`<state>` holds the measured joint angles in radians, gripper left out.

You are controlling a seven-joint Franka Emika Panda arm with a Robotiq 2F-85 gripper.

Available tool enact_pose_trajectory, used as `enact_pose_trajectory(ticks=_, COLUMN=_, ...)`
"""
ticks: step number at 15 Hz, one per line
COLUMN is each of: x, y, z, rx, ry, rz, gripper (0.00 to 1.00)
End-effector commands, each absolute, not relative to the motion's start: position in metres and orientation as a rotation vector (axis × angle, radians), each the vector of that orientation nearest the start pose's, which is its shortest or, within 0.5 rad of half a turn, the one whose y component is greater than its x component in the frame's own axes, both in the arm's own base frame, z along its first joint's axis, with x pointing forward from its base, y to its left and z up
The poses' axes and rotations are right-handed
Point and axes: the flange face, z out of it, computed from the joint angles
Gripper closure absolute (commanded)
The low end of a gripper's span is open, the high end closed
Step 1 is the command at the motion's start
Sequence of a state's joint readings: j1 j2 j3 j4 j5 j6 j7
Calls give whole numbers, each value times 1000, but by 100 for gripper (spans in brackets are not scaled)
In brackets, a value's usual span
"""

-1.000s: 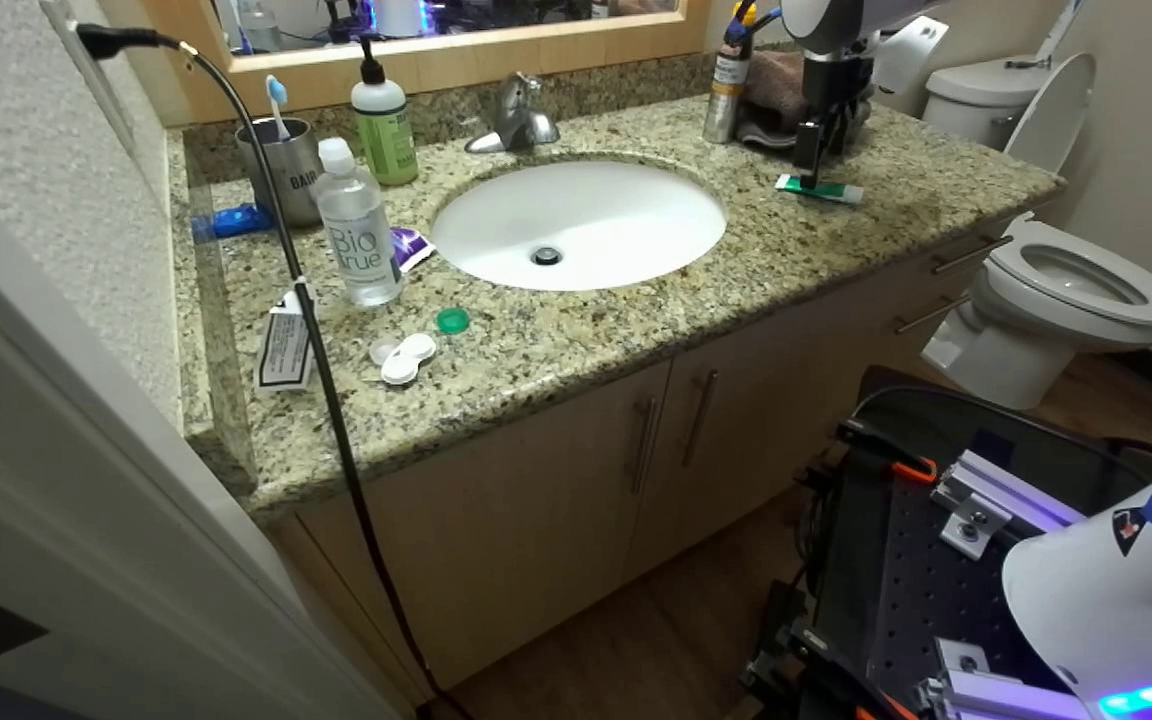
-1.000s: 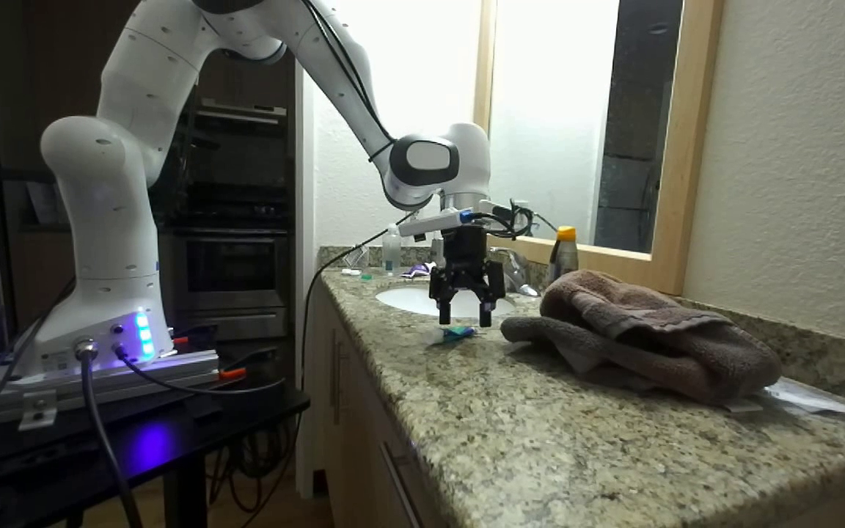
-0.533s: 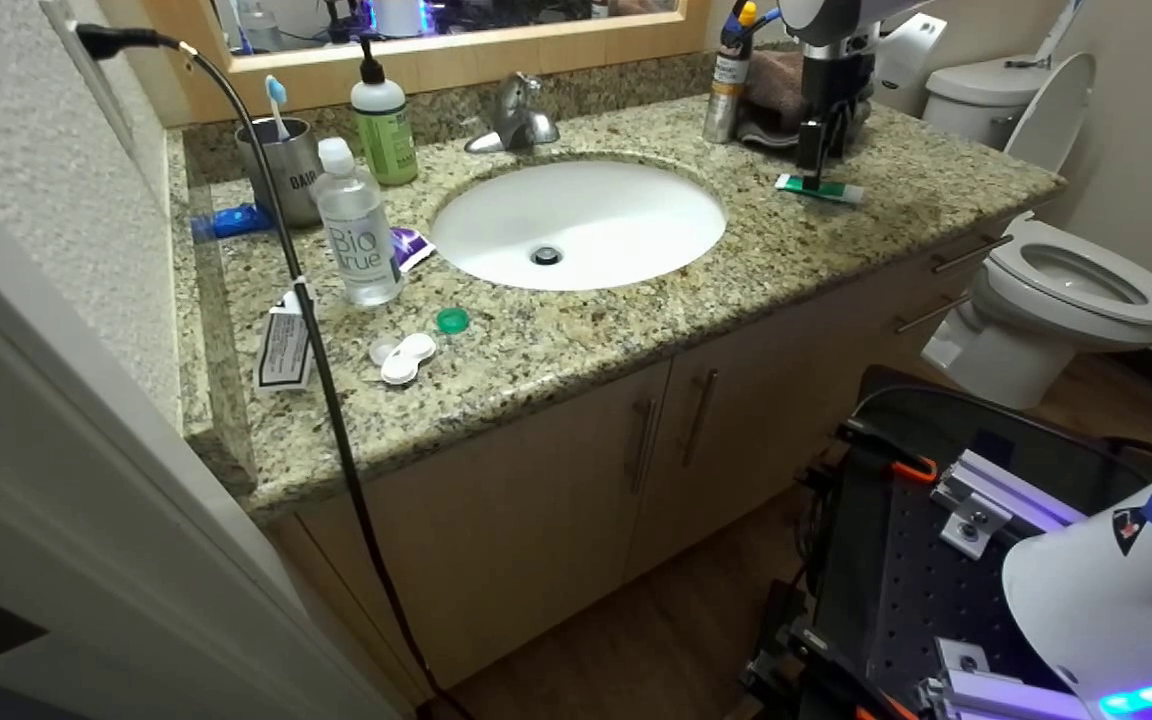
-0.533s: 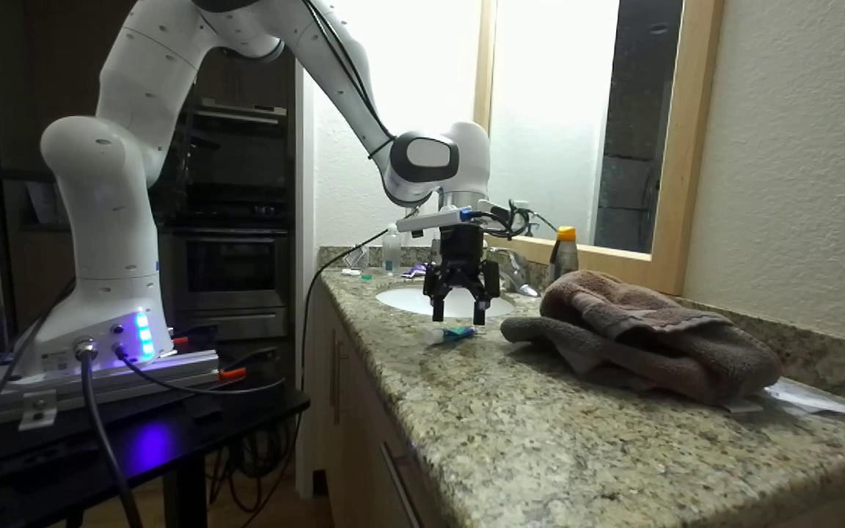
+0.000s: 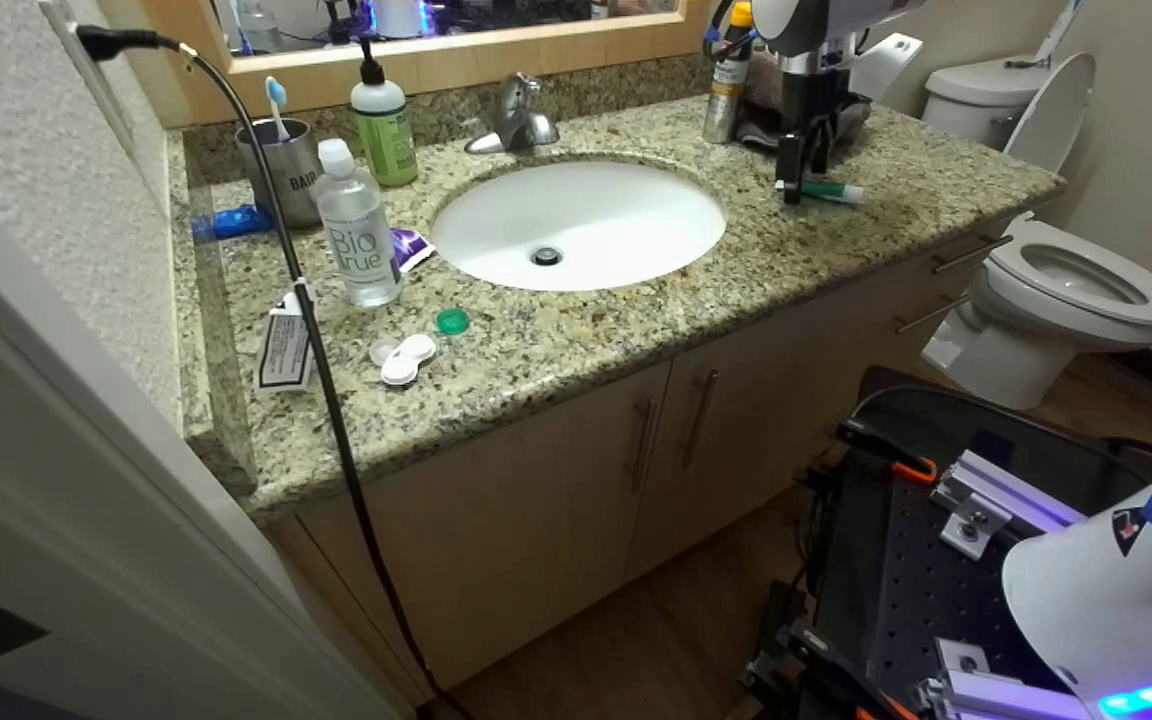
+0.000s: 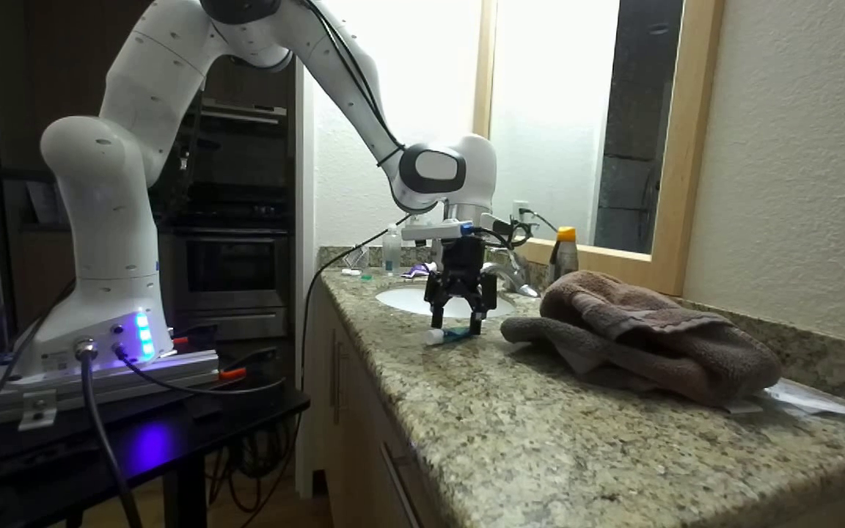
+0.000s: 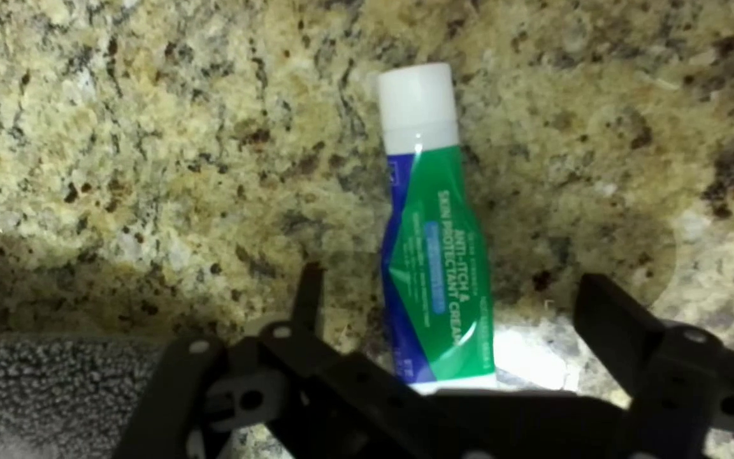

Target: Get the green tube then put it the sink

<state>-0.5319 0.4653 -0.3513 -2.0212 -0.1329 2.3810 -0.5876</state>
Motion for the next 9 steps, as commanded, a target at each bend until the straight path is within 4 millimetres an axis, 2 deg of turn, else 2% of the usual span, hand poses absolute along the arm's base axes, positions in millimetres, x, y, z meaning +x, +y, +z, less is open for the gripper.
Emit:
enact_pose_trajectory(ticks=1, x=379, y=-459, z=222, rx=-3217, ry=292, rz=387, gripper=25)
enact_pose_trajectory(ticks=2, x=380, y=-461, z=220, rx=-3203, ry=311, rz=409, gripper=30)
enact_pose_trajectory(ticks=9, x=377, y=-472, z=210, rx=-3067, ry=442, rz=550, gripper=81)
